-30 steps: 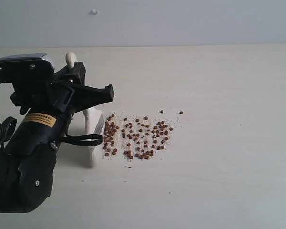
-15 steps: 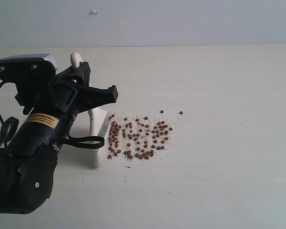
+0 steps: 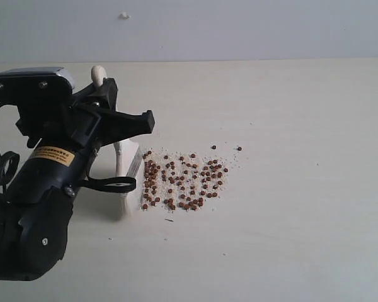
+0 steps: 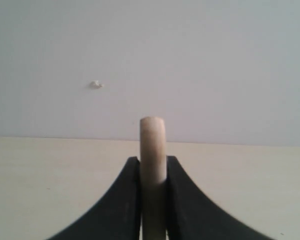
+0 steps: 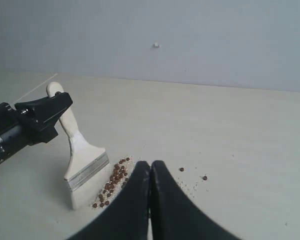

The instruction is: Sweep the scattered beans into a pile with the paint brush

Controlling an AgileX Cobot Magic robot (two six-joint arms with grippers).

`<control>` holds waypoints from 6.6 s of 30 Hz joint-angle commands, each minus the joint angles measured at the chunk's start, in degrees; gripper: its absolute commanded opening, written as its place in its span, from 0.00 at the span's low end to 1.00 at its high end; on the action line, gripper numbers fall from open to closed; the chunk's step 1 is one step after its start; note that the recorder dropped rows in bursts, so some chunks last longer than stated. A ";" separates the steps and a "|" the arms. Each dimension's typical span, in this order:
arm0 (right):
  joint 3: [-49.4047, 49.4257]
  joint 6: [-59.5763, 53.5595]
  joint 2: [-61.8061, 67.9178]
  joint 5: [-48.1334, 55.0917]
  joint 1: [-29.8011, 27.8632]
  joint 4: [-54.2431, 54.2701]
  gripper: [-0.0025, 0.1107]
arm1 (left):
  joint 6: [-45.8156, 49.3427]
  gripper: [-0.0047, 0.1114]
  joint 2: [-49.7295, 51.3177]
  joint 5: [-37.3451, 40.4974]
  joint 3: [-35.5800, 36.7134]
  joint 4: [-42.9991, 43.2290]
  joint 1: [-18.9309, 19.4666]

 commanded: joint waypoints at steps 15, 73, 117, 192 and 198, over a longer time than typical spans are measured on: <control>0.23 -0.35 -0.10 -0.35 0.12 -0.10 0.02 | 13.98 0.04 -3.86 -0.07 -0.97 0.24 1.83; 0.23 -0.25 -0.10 -0.35 0.12 -0.14 0.02 | -10.78 0.04 2.43 4.24 -5.20 62.72 29.47; 0.23 -0.25 -0.10 -0.24 0.12 -0.19 0.02 | -11.71 0.04 9.44 3.75 -12.82 65.77 29.47; 0.23 -0.03 -0.10 -0.24 0.12 -0.20 0.02 | -22.49 0.04 10.14 11.84 -16.30 85.33 35.73; 0.23 -0.03 -0.10 -0.24 0.12 -0.20 0.02 | -26.08 0.04 11.36 4.57 -16.30 89.75 35.73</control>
